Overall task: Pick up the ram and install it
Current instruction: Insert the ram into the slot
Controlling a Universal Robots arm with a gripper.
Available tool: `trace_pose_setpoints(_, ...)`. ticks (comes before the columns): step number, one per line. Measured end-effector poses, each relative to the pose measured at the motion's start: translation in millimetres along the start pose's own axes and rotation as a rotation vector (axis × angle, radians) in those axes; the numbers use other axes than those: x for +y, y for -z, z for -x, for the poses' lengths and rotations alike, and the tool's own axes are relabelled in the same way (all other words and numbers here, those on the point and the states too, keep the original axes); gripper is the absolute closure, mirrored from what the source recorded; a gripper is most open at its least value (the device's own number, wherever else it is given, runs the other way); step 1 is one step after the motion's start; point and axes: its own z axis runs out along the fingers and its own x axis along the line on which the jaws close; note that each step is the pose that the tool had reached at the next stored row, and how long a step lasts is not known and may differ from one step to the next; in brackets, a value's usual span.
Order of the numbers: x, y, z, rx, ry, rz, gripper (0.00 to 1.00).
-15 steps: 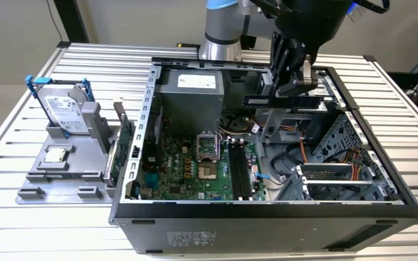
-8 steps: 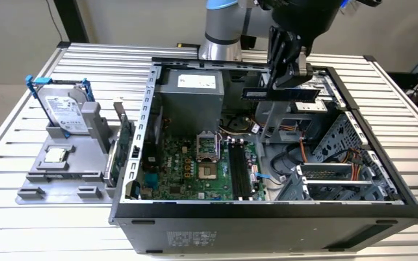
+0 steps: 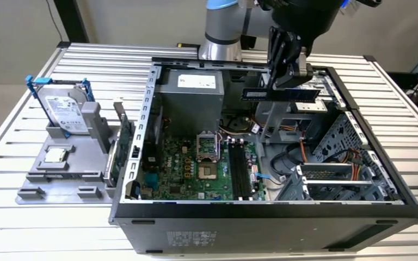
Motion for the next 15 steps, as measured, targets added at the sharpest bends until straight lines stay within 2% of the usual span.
trace_pose_setpoints(9,0.0,0.0,0.0,0.0001,-0.001,-0.0001,1.0)
trace_pose_setpoints(15,0.0,-0.1,0.0,-0.0002,-0.076,-0.0012,1.0)
